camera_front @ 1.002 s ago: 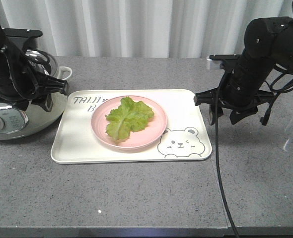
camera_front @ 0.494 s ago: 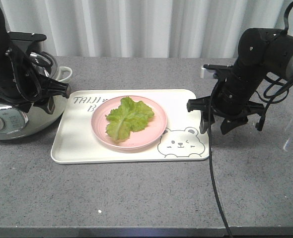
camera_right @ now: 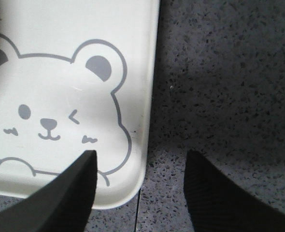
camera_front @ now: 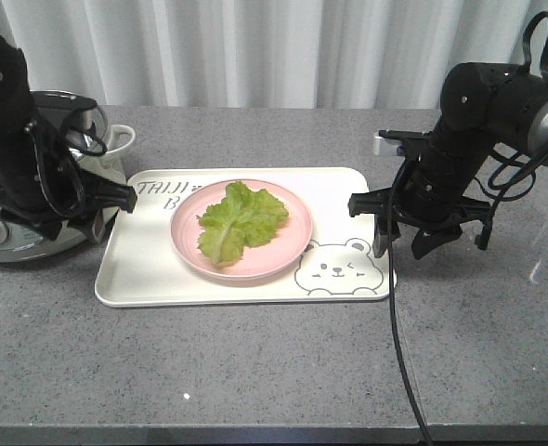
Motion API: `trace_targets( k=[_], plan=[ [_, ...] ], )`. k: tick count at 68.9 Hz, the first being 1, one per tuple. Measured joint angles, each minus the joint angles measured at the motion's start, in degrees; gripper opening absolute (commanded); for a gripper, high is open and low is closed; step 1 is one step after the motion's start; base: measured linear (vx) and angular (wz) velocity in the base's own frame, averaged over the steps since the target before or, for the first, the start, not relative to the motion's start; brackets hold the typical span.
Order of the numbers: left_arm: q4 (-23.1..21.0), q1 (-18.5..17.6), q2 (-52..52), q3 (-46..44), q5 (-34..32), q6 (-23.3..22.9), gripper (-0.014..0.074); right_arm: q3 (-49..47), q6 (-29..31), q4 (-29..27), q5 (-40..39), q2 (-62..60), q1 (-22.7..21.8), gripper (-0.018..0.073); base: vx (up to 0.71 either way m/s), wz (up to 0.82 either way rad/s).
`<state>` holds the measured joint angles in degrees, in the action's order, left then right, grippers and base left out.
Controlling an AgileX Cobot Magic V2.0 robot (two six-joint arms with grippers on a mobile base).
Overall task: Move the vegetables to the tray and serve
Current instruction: 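Lower both grippers onto the opposite short edges of the tray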
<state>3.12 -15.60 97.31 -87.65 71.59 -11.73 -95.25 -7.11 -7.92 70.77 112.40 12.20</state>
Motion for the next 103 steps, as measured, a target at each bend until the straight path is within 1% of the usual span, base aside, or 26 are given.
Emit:
trace_targets(
  k=[18, 45, 66, 103],
  plan=[
    [0.00, 0.00, 0.09, 2.59, -0.08, 0.00, 0.0364, 0.00, 0.00, 0.00, 0.00, 0.00, 0.00, 0.0400, 0.00, 0.00],
    [-0.14, 0.00, 1.04, 2.66, -2.94, 0.00, 0.0364, 0.00, 0.00, 0.00, -0.08, 1.73, 0.00, 0.0400, 0.00, 0.00],
    [-0.14, 0.00, 4.47, 2.66, -3.55, 0.00, 0.0364, 0.00, 0.00, 0.00, -0.14, 2.37, 0.00, 0.0400, 0.00, 0.00],
    [-0.14, 0.00, 4.88, 2.66, -4.57, 0.06, 0.0364, 0.00, 0.02, 0.05, -0.18, 2.88, 0.00, 0.0400, 0.00, 0.00]
  ],
)
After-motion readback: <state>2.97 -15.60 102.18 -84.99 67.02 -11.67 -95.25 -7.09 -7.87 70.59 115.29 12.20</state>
